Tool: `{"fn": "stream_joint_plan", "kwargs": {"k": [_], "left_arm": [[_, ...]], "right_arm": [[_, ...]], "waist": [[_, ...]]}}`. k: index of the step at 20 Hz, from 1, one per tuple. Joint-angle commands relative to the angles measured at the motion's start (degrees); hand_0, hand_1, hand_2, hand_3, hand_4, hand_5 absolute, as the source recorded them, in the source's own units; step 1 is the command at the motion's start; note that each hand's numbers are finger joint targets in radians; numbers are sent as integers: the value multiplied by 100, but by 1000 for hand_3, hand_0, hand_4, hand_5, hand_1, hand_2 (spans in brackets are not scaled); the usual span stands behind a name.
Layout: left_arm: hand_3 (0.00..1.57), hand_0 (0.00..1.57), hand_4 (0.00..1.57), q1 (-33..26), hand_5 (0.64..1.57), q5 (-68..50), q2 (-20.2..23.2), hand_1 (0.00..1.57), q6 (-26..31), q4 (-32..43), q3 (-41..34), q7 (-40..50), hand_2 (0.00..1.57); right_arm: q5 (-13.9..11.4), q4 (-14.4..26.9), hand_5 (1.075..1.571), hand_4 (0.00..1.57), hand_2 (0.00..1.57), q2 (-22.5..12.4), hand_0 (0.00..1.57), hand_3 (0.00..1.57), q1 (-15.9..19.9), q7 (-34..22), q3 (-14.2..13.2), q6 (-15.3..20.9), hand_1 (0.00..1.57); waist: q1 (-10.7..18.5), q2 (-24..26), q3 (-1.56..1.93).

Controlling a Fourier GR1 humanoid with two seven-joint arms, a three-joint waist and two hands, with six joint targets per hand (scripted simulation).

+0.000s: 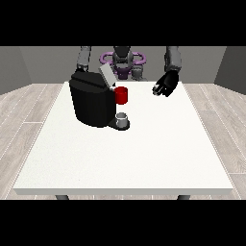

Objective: Insert the coffee pod into the coffee machine and close the lid

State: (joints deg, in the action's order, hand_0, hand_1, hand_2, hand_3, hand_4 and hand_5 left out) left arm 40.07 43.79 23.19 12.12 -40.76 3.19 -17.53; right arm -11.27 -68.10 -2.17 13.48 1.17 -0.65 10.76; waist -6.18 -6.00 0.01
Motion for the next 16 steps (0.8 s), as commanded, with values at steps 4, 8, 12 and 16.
{"fn": "stream_joint_plan", "kwargs": {"k": [4,8,12,16], "left_arm": [[1329,1402,542,569,1571,1,-384,1402,424,-248,-74,654,1390],[1334,1418,534,890,1571,-16,-398,1418,808,-342,-108,851,1400],[1351,1340,562,1031,1571,-34,-500,1340,898,-402,-148,924,1372],[1358,956,517,1786,1571,-334,-218,956,1250,-315,-606,1061,1160]], "right_arm": [[-88,274,1571,0,0,5,0,0,177,78,73,-68,0],[41,310,1571,0,0,-12,0,0,111,317,-25,-136,0],[90,44,1571,0,0,51,0,0,75,27,124,-318,0],[193,12,1571,0,0,207,0,0,208,362,465,111,0]], "waist": [[-77,146,0],[-196,181,1],[-370,407,-1],[-439,57,0]]}}
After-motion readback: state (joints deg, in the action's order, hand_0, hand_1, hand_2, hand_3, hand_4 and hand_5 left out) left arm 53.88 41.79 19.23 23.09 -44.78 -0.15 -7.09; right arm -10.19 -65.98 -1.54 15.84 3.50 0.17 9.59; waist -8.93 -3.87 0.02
